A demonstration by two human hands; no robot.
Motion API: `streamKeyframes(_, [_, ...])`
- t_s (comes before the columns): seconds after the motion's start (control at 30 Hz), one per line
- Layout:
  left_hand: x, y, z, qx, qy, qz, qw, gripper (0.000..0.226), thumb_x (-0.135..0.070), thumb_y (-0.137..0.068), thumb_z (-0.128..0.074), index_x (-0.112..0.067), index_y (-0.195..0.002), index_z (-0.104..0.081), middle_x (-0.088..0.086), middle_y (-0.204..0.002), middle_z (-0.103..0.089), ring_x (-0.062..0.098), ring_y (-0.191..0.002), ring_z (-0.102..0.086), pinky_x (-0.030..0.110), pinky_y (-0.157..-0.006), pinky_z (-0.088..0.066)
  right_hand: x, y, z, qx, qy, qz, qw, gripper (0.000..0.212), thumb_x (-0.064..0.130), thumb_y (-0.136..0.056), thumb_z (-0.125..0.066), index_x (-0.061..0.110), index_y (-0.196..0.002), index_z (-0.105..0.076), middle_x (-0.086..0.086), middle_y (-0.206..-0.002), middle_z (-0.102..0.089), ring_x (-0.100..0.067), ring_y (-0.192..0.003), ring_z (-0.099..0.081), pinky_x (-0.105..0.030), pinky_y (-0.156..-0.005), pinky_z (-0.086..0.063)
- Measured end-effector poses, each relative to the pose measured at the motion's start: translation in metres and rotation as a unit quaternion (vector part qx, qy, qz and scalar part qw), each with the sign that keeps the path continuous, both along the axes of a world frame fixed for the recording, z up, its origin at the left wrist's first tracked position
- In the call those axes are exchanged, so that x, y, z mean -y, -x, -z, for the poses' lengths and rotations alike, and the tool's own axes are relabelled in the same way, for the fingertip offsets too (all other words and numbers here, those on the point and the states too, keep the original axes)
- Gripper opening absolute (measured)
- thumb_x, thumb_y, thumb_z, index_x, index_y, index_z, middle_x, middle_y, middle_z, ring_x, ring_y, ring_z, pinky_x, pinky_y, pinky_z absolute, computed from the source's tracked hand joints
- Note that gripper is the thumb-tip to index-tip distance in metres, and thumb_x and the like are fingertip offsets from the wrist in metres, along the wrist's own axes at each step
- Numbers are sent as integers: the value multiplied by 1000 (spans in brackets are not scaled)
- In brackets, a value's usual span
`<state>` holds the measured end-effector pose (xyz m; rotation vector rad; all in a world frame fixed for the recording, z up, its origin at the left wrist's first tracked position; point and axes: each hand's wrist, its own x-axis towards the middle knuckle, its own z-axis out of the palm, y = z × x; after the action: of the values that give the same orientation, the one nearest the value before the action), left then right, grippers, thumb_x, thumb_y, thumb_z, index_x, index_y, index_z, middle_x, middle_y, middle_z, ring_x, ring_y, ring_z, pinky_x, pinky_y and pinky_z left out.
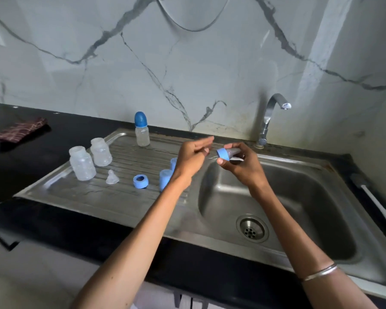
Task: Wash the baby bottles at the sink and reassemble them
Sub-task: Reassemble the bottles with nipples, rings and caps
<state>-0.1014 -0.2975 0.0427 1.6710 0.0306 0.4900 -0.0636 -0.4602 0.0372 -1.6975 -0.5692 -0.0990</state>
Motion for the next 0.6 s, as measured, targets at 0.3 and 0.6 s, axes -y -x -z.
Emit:
streamKeyframes(0.3, [-173, 54, -44, -49, -263, -339, 902, 33, 0, -87, -57, -9, -114, -73, 8, -113, -74, 22, -109, -67, 21, -96, -48, -104, 8, -20, 20, -1, -50, 999, 33, 19, -76, -83, 19, -105, -66, -2, -102, -69, -6, -85, -65, -25, -77, -55])
streamKeyframes(0.6, [-276, 61, -53, -335, -478, -300, 755, 77, -67, -80, -69, -8, -128, -56, 14, -134, -60, 37, -127, -51, 42, -103, -41, -191, 4, -26, 9, 38, -85, 996, 33, 16, -80, -79, 16, -110, -65, 4, -94, -64, -12, -87, -65, -27, -78, -58])
